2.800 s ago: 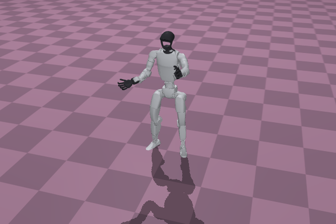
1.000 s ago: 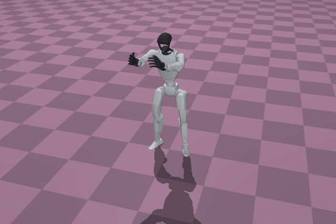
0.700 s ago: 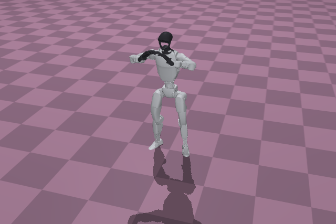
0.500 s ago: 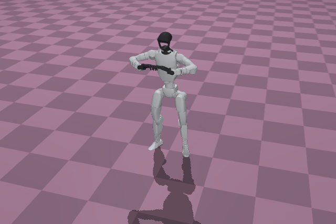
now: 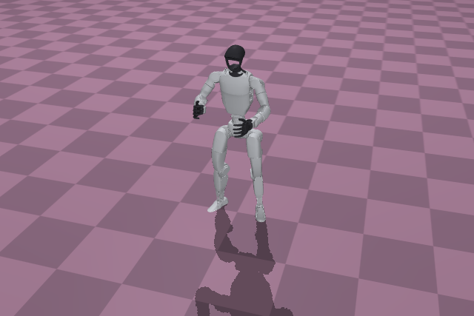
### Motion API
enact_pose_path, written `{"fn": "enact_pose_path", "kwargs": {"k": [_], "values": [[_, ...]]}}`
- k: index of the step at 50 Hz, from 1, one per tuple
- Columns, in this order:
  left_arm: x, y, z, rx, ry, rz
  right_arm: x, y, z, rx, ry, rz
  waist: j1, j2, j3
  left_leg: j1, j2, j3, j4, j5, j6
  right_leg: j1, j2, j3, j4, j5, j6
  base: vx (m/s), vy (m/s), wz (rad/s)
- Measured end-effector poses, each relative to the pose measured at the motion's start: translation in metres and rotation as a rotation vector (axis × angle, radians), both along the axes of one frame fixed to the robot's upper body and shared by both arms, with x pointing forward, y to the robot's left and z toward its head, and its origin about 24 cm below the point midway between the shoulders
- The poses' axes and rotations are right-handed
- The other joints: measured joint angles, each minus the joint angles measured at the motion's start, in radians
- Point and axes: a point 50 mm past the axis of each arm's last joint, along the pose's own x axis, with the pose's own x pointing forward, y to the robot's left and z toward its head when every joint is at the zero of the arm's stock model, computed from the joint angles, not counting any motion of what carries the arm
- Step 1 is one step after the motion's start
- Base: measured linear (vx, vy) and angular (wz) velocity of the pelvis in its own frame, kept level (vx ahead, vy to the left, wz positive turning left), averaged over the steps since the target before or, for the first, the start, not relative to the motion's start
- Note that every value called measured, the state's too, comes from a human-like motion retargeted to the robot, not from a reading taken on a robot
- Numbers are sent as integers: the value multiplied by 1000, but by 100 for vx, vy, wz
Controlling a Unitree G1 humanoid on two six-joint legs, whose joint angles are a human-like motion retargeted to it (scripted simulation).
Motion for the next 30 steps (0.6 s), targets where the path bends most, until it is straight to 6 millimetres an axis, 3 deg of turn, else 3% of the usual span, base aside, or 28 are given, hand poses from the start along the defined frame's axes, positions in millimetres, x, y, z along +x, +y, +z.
{"fn": "enact_pose_path", "kwargs": {"k": [3,5,7,8,9,10,13,14,15,16,17,18,19,22,25,30], "values": [[12,30,-15,-238,127,127,16,16,-13,201,155,53,6,3,2,14,5,11,3,-5,11,7,6,11,0,1,-5,0,-1,-22],[19,45,-20,-200,199,174,32,24,-27,-96,206,37,10,4,-6,22,6,21,3,-9,20,8,9,22,0,3,-3,-1,-1,-28],[26,54,-4,-301,176,285,36,44,-32,296,354,73,14,14,-2,30,9,30,2,-8,24,10,14,31,-3,6,-7,0,-2,-26],[31,54,7,-294,164,297,39,50,-39,542,456,140,15,17,0,33,10,35,0,-7,27,11,16,36,-5,8,-10,-1,-1,-25],[36,49,18,-230,173,266,41,59,-47,555,533,226,18,19,-1,37,10,39,0,-8,32,12,17,41,-5,10,-12,-1,-1,-25],[42,43,28,-138,194,220,42,69,-55,457,604,327,22,20,-3,40,10,43,0,-9,39,12,17,46,-5,11,-12,-1,0,-23],[53,9,63,134,198,57,32,96,-73,403,782,643,27,34,-13,45,8,50,2,-12,51,12,16,55,-3,13,-15,0,0,-7],[53,-2,80,224,97,89,44,77,-84,9,716,327,29,41,-22,44,8,52,3,-14,44,8,15,56,0,12,-7,0,0,0],[51,-14,99,305,-52,146,58,50,-79,-539,442,-97,30,48,-35,41,8,54,4,-16,32,3,14,56,4,10,4,0,0,0],[52,-29,105,455,-69,78,50,65,-76,-757,348,62,26,54,-39,41,5,55,3,-15,33,2,12,58,6,9,6,0,0,0],[52,-44,111,594,-94,37,45,72,-77,-1049,242,114,22,61,-44,41,3,55,4,-15,32,0,10,60,9,7,9,0,0,0],[51,-58,116,705,-148,32,47,63,-80,-1466,65,-25,18,70,-50,39,1,56,4,-16,26,-3,7,60,12,6,15,0,0,0],[50,-71,117,794,-181,21,47,60,-83,-1646,-19,-79,11,79,-55,38,0,56,5,-16,23,-4,5,60,14,4,17,0,0,0],[50,-105,106,1022,-217,-25,42,62,-94,-1785,-84,-87,-15,106,-57,36,-5,57,7,-16,19,-8,-1,62,19,1,19,0,0,0],[51,-124,75,1196,-168,-74,37,59,-103,-1898,-108,-61,-48,133,-50,35,-10,64,5,-15,16,-15,-5,72,20,0,18,0,0,0],[49,-116,25,1206,-43,-88,39,26,-100,-2047,-84,-143,-111,178,-25,39,-19,91,-5,-8,13,-29,-6,102,13,6,18,-1,0,-26]]}}
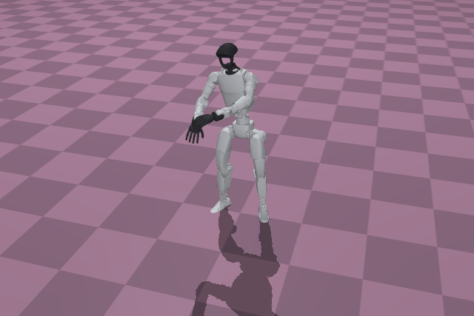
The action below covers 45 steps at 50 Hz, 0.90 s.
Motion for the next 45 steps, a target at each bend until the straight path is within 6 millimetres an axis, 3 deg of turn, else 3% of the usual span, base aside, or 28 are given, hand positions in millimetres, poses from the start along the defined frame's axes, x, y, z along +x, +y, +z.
{"fn": "enact_pose_path", "kwargs": {"k": [3,5,6,8,10,11,12,13,14,17,20,22,25,27,33,38,39,40,41,42,43,44,45], "values": [[-5,11,-1,-111,-78,39,6,-39,28,-2,-290,-110,-36,24,14,1,-4,18,-5,5,-4,-8,1,17,-9,6,2,0,-2,-28],[-11,11,19,-323,-277,50,-1,-67,47,334,-756,-189,-58,40,19,-1,-3,26,-6,6,-13,-12,3,23,-14,8,3,0,-2,-10],[-12,10,27,-344,-317,43,-3,-82,58,303,-880,-231,-69,43,17,-2,-3,30,-6,7,-14,-14,3,25,-17,9,5,0,0,0],[-15,3,46,-371,-384,12,-7,-104,73,260,-1045,-308,-91,49,10,-2,-3,34,-5,8,-17,-15,3,30,-20,10,6,0,0,0],[-18,-9,69,-377,-439,-42,-9,-120,84,266,-1101,-381,-110,55,4,-2,-2,37,-4,8,-17,-15,4,32,-21,8,6,0,0,0],[-19,-19,83,-365,-456,-80,-7,-126,89,300,-1076,-412,-117,58,5,-1,-2,37,-4,9,-17,-15,5,32,-20,7,6,0,0,0],[-20,-31,96,-338,-440,-130,0,-124,84,517,-880,-466,-126,61,8,0,0,37,-2,9,-16,-13,7,33,-18,5,3,3,-5,-7],[-22,-45,107,-282,-358,-203,10,-92,66,1061,-351,-393,-137,62,14,4,4,37,2,6,-11,-9,10,35,-17,1,-5,3,-6,-10],[-24,-55,115,-247,-336,-243,10,-79,68,1248,-181,-309,-146,63,12,6,6,38,4,5,-9,-7,12,36,-17,0,-7,3,-5,-11],[-31,-83,139,-160,-350,-306,12,-74,82,1411,-88,-259,-168,67,9,9,10,45,7,4,-5,-9,17,42,-16,-1,-5,1,-1,-6],[-36,-107,150,-66,-364,-336,17,-77,92,1339,-158,-270,-188,69,13,12,13,58,8,4,-4,-14,22,54,-15,0,3,1,-4,-25],[-38,-117,154,-17,-481,-338,19,-107,117,745,-644,-352,-196,73,18,13,20,74,4,9,-16,-23,35,65,-16,5,9,-1,-7,-35],[-36,-127,146,42,-474,-329,24,-92,116,716,-648,-327,-223,76,32,14,26,93,5,12,-18,-31,46,81,-20,12,9,-2,-6,-34],[-28,-127,133,211,-383,-287,32,-94,119,265,-510,-376,-244,75,50,18,27,105,1,18,-17,-36,51,92,-20,17,9,-3,-4,-30],[-19,-126,109,289,-311,-266,37,-68,109,287,-405,-302,-292,74,76,16,24,114,2,23,-24,-39,51,100,-29,25,9,-1,0,-4],[-16,-113,114,197,-389,-237,33,-84,120,336,-542,-359,-282,66,72,18,15,97,2,23,-20,-27,36,85,-29,22,9,1,2,13],[-19,-111,119,91,-441,-258,28,-79,123,604,-621,-299,-275,64,68,19,13,90,4,21,-20,-22,32,79,-28,19,9,3,5,31],[-24,-108,124,-48,-502,-284,20,-76,127,1007,-735,-257,-266,62,63,19,12,83,7,17,-20,-16,28,72,-27,15,9,3,4,33],[-28,-104,129,-214,-491,-304,1,-52,150,1811,-631,-65,-258,58,66,22,10,75,9,15,-13,-8,23,66,-27,12,5,4,4,32],[-31,-98,131,-338,-479,-317,-16,-55,165,2275,-590,59,-246,52,65,24,9,68,11,13,-8,-1,19,61,-26,9,3,4,2,28],[-32,-92,126,-378,-478,-329,-14,-60,165,2052,-652,54,-230,43,52,27,10,63,13,10,-7,3,19,56,-23,6,4,3,1,26],[-35,-84,124,-479,-461,-341,-20,-58,172,2095,-650,118,-216,37,46,29,12,59,14,8,-8,8,20,52,-21,3,2,3,0,24],[-38,-75,123,-610,-438,-350,-29,-55,181,2268,-617,221,-202,33,43,31,15,54,14,8,-9,13,21,47,-19,1,-2,3,-1,24]]}}
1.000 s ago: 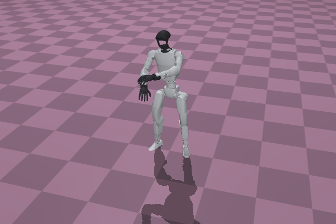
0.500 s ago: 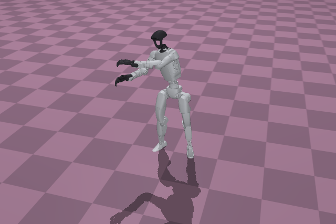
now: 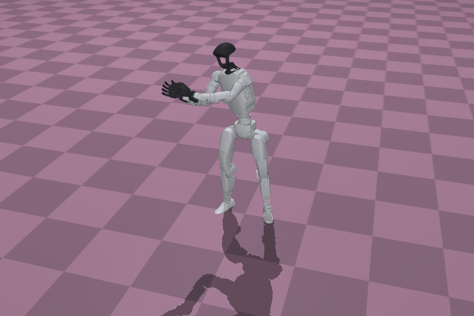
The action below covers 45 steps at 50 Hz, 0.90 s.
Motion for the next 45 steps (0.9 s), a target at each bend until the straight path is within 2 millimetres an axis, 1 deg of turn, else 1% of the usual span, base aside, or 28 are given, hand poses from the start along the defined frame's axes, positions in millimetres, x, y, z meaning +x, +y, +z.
{"fn": "enact_pose_path", "kwargs": {"k": [2,3,5,8,10,12,15,16,18,20,22,25,28,31,33,35,37,40,42,43,45], "values": [[-2,17,-13,-156,98,-63,-7,5,10,-69,-40,42,35,-19,-12,5,4,-10,3,-4,4,10,1,-9,4,-5,-2,3,-1,24],[-3,27,-21,-234,151,-92,-10,8,14,-135,-52,39,54,-30,-18,7,6,-14,4,-7,5,15,2,-14,6,-7,-3,2,-1,24],[-5,46,-40,-388,263,-139,-16,15,19,-294,-70,-4,95,-52,-27,10,9,-24,7,-11,8,23,3,-24,9,-11,-3,2,-1,25],[-4,72,-74,-591,432,-168,-20,26,20,-549,-83,-115,160,-89,-36,10,14,-42,10,-17,12,35,4,-41,9,-13,0,0,0,30],[-3,88,-97,-698,534,-163,-20,31,15,-695,-79,-179,203,-114,-38,7,17,-56,11,-18,14,42,5,-56,8,-13,2,-2,0,37],[-2,101,-119,-777,627,-144,-17,35,6,-821,-54,-221,246,-140,-35,1,20,-73,11,-18,15,47,5,-73,5,-12,3,-3,1,43],[0,117,-148,-884,751,-114,-8,36,-14,-972,24,-242,306,-176,-27,-12,22,-100,8,-15,15,54,5,-102,0,-9,4,-4,1,49],[1,121,-156,-925,786,-104,-5,36,-23,-998,64,-231,324,-186,-22,-16,22,-109,6,-14,15,55,5,-112,-2,-8,4,-4,2,51],[2,130,-170,-1013,844,-79,1,33,-41,-1007,153,-192,357,-205,-12,-25,22,-128,1,-9,14,58,4,-131,-4,-5,4,-4,3,50],[3,139,-180,-1100,880,-42,5,27,-59,-935,254,-129,386,-221,-2,-33,22,-145,-4,-4,13,60,4,-150,-7,-3,2,-4,3,46],[4,149,-186,-1170,893,2,8,21,-77,-769,352,-44,408,-232,8,-41,21,-160,-8,0,12,61,3,-165,-8,0,0,-3,4,40],[7,163,-189,-1231,896,81,11,12,-100,-420,487,102,430,-243,20,-50,19,-176,-13,5,11,61,1,-182,-10,3,-6,-3,4,29],[13,181,-183,-1255,884,160,15,6,-118,-17,581,277,436,-246,26,-56,18,-183,-13,7,10,61,-1,-189,-12,6,-13,-1,2,6],[21,204,-171,-1264,854,251,24,1,-132,368,628,438,428,-244,27,-58,17,-181,-10,7,7,61,-2,-188,-14,9,-22,0,0,0],[27,224,-159,-1270,819,328,32,-3,-136,549,635,491,418,-242,24,-58,17,-177,-8,6,5,60,-2,-183,-16,12,-26,0,0,0],[31,247,-141,-1271,762,420,41,-11,-131,653,625,487,405,-240,20,-56,16,-169,-6,5,3,58,-2,-176,-18,15,-29,-1,2,-10],[33,270,-117,-1253,684,518,50,-23,-118,675,601,427,392,-237,15,-55,16,-161,-6,5,1,55,-2,-168,-19,18,-29,-1,3,-21],[31,295,-73,-1171,550,643,59,-41,-87,618,544,304,375,-233,5,-52,15,-148,-7,4,0,49,-2,-156,-20,23,-26,0,3,-21],[31,299,-42,-1063,470,689,61,-51,-62,546,499,234,367,-230,-2,-51,14,-141,-8,4,0,45,-2,-149,-19,25,-22,0,1,-9],[31,297,-27,-996,435,703,62,-55,-51,507,477,207,364,-228,-5,-51,13,-138,-9,3,0,43,-2,-147,-19,26,-20,0,0,0],[32,286,0,-833,380,716,61,-60,-31,437,434,169,359,-223,-12,-50,12,-135,-10,2,0,40,-4,-144,-17,26,-17,0,0,0]]}}
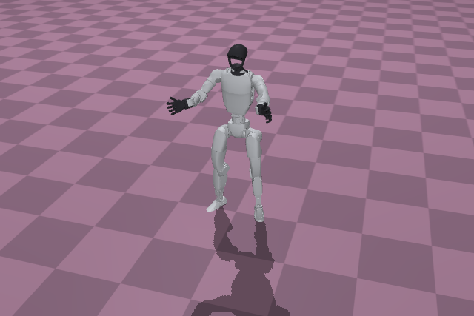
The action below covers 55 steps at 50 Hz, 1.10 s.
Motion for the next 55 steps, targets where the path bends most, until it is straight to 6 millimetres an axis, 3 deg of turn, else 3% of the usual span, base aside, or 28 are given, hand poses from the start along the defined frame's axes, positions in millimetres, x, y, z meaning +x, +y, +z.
{"fn": "enact_pose_path", "kwargs": {"k": [3,7,11,12,13,14,15,16,17,18,19,20,22,23,25,27,31,33,34,36,40,42,45,49,55], "values": [[6,-34,27,307,43,-58,-5,-5,20,-72,-64,-23,-8,9,-12,-1,-3,-2,1,-2,1,-1,-4,-2,4,-3,4,0,0,0],[17,-97,37,744,117,-144,-14,-8,30,-109,-130,-85,-29,22,-25,-3,-10,-16,5,-6,0,6,-14,-14,10,-11,6,2,2,10],[24,-164,16,1052,163,-253,-21,-8,27,-153,-134,-197,-67,32,-31,-1,-17,-32,10,-10,-6,18,-25,-29,14,-21,3,4,3,20],[25,-179,6,1117,191,-297,-22,-4,26,-178,-155,-158,-79,35,-32,0,-19,-35,12,-12,-8,22,-28,-31,15,-24,2,0,0,0],[27,-192,-7,1201,257,-366,-21,11,28,-223,-235,17,-92,37,-34,1,-19,-38,15,-15,-8,25,-29,-32,17,-27,0,0,0,0],[27,-203,-16,1204,246,-384,-21,7,26,-237,-192,-74,-102,39,-35,2,-21,-39,16,-15,-11,27,-31,-33,17,-28,-1,0,0,0],[25,-213,-22,1165,199,-376,-23,-6,23,-235,-100,-305,-110,40,-35,3,-23,-39,14,-14,-14,28,-33,-34,16,-29,-2,0,0,0],[25,-219,-31,1160,204,-399,-24,-3,23,-265,-95,-328,-120,41,-37,5,-23,-37,16,-16,-16,30,-34,-32,16,-30,-2,0,0,0],[25,-223,-41,1167,227,-434,-22,4,24,-307,-116,-276,-129,43,-39,7,-23,-34,18,-18,-16,31,-34,-28,16,-31,-3,0,0,0],[26,-225,-53,1196,287,-491,-20,21,28,-371,-190,-76,-138,45,-42,10,-22,-31,22,-22,-15,32,-33,-23,17,-32,-5,3,1,-22],[25,-225,-61,1200,298,-491,-15,18,24,-604,-82,-159,-141,44,-46,12,-22,-25,23,-24,-13,30,-34,-17,18,-32,-3,3,1,-27],[25,-223,-67,1191,286,-462,-13,-2,21,-911,100,-437,-142,42,-51,14,-24,-19,22,-25,-12,28,-35,-11,19,-31,0,3,0,-30],[22,-218,-69,1073,185,-451,-24,22,38,-631,-120,-438,-145,47,-51,19,-19,-7,25,-28,-17,25,-29,1,18,-31,2,3,-2,-33],[21,-213,-74,1061,181,-449,-24,28,40,-729,-129,-450,-143,45,-56,21,-18,0,26,-31,-16,24,-28,8,19,-31,4,3,-2,-36],[22,-200,-86,1089,234,-443,-15,33,38,-1255,-26,-531,-136,39,-66,28,-16,14,26,-36,-9,18,-25,24,24,-31,10,3,-2,-37],[18,-190,-90,993,172,-445,-19,64,41,-1307,-187,-470,-127,37,-70,34,-11,27,25,-38,-12,14,-18,36,27,-33,12,3,-4,-32],[10,-169,-111,797,177,-533,-17,118,17,-1998,-333,-268,-102,23,-75,45,-4,44,19,-42,-8,7,-8,53,34,-36,18,2,-3,-18],[3,-159,-122,616,165,-617,-23,139,-3,-2192,-385,-58,-90,19,-68,49,0,47,15,-42,-5,6,-3,56,37,-36,19,0,0,0],[-2,-154,-128,505,154,-662,-26,144,-13,-2208,-383,44,-84,18,-62,50,1,47,13,-41,-3,6,-1,56,37,-36,19,0,0,0],[-13,-142,-140,277,121,-736,-33,143,-30,-2105,-335,195,-70,15,-46,51,3,45,9,-40,1,6,3,54,36,-36,19,0,0,0],[-36,-115,-163,-60,58,-774,-47,109,-53,-1570,-209,250,-41,10,-6,42,5,34,4,-34,7,4,5,41,32,-32,21,0,0,0],[-45,-102,-171,-103,54,-756,-55,93,-59,-1409,-189,236,-32,10,11,34,6,27,3,-31,6,1,6,33,29,-29,23,-2,-2,18],[-51,-90,-175,-62,79,-738,-61,79,-64,-1349,-171,255,-26,11,29,19,6,18,3,-24,3,-6,5,23,25,-24,24,-1,-1,6],[-39,-97,-159,14,81,-749,-48,74,-58,-1247,-115,311,-30,12,45,-1,6,8,2,-12,-2,-15,4,10,17,-15,19,-3,0,8],[-3,-131,-98,-13,22,-768,-7,76,-26,-761,1,323,-49,19,59,-21,5,-2,-6,10,-8,-24,5,-5,6,0,4,-4,0,8]]}}
